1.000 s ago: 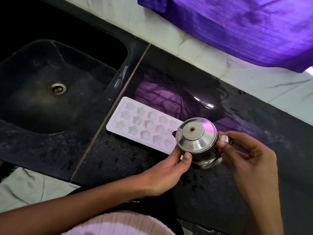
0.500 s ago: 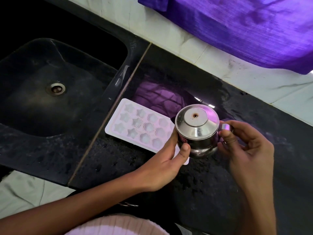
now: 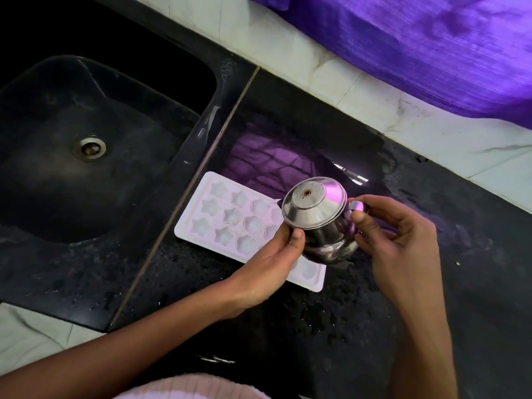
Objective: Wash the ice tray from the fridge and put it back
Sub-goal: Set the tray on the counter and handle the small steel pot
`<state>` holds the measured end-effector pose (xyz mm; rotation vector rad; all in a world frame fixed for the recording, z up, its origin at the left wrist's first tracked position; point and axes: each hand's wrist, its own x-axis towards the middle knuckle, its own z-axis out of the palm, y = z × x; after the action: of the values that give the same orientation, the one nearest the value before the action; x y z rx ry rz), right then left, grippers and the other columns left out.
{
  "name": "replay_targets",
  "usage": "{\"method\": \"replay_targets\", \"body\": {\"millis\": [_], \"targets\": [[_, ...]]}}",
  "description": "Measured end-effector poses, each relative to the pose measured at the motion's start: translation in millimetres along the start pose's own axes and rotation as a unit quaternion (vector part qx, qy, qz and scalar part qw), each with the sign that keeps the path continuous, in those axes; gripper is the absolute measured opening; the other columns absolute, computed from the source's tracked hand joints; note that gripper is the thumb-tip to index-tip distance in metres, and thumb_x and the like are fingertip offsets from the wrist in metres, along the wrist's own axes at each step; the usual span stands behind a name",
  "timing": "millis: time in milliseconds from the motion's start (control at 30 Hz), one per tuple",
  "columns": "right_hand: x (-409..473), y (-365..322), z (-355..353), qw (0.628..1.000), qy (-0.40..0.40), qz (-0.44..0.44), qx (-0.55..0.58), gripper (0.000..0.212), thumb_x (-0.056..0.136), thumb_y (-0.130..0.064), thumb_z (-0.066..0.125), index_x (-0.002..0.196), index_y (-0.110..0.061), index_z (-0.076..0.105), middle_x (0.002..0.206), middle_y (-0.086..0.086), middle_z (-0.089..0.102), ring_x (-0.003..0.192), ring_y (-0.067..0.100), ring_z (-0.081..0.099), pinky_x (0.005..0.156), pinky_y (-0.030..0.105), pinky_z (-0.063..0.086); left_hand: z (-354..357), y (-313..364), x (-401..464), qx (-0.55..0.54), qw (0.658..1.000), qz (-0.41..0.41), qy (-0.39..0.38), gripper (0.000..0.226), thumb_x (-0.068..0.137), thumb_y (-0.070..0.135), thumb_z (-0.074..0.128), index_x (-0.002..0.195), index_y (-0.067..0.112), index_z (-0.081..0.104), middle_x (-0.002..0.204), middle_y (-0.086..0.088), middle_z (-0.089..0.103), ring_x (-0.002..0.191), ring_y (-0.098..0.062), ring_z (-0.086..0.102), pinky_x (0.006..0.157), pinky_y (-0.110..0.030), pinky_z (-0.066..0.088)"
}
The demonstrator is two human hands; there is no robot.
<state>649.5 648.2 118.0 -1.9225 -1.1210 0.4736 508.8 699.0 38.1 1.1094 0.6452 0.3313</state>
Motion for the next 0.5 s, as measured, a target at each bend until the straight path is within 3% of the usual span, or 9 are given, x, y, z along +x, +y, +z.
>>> {"method": "replay_targets", "body": {"millis": [100, 200, 367, 500], "targets": [[4.9, 0.6, 1.6, 1.0, -0.006, 0.006, 0.0, 0.016, 0.084, -0.016, 0.066, 0.09, -0.031, 0.069, 0.084, -0.007, 0.072, 0.074, 0.003, 0.068, 0.067, 0.017, 0.055, -2.2, -5.7, 5.1, -0.01, 1.0, -0.002, 0.001, 0.064, 0.079, 0.064, 0.027, 0.142, 0.053, 0.019, 0.125, 0.048, 0.031, 0.129, 0.012, 0.03, 0.093, 0.003, 0.026], [7.7, 1.4, 1.4, 1.0, -0.005, 0.011, -0.003, 0.016, 0.083, -0.018, 0.067, 0.09, -0.032, 0.069, 0.086, -0.007, 0.072, 0.075, 0.002, 0.068, 0.066, 0.02, 0.056, -3.7, -7.6, 7.9, -0.011, 1.0, -0.003, -0.005, 0.067, 0.079, 0.065, 0.027, 0.144, 0.048, 0.02, 0.144, 0.033, 0.03, 0.135, 0.008, 0.025, 0.113, -0.02, 0.02], [9.4, 1.1, -0.1, 1.0, -0.001, 0.013, -0.018, 0.014, 0.082, -0.023, 0.067, 0.091, -0.035, 0.069, 0.085, -0.011, 0.073, 0.078, 0.002, 0.068, 0.069, 0.027, 0.056, -4.6, -6.7, 9.8, -0.008, 1.0, -0.014, -0.008, 0.069, 0.079, 0.068, 0.026, 0.145, 0.048, 0.02, 0.148, 0.029, 0.029, 0.133, 0.009, 0.028, 0.113, -0.024, 0.02], [9.0, -1.8, -0.7, 1.0, 0.001, 0.018, -0.016, 0.018, 0.077, -0.032, 0.065, 0.094, -0.033, 0.069, 0.087, -0.012, 0.072, 0.078, -0.001, 0.068, 0.069, 0.023, 0.058, -4.0, -5.0, 10.0, -0.007, 1.0, -0.018, -0.01, 0.069, 0.078, 0.068, 0.026, 0.144, 0.05, 0.02, 0.144, 0.032, 0.03, 0.13, 0.01, 0.03, 0.109, -0.02, 0.021]]}}
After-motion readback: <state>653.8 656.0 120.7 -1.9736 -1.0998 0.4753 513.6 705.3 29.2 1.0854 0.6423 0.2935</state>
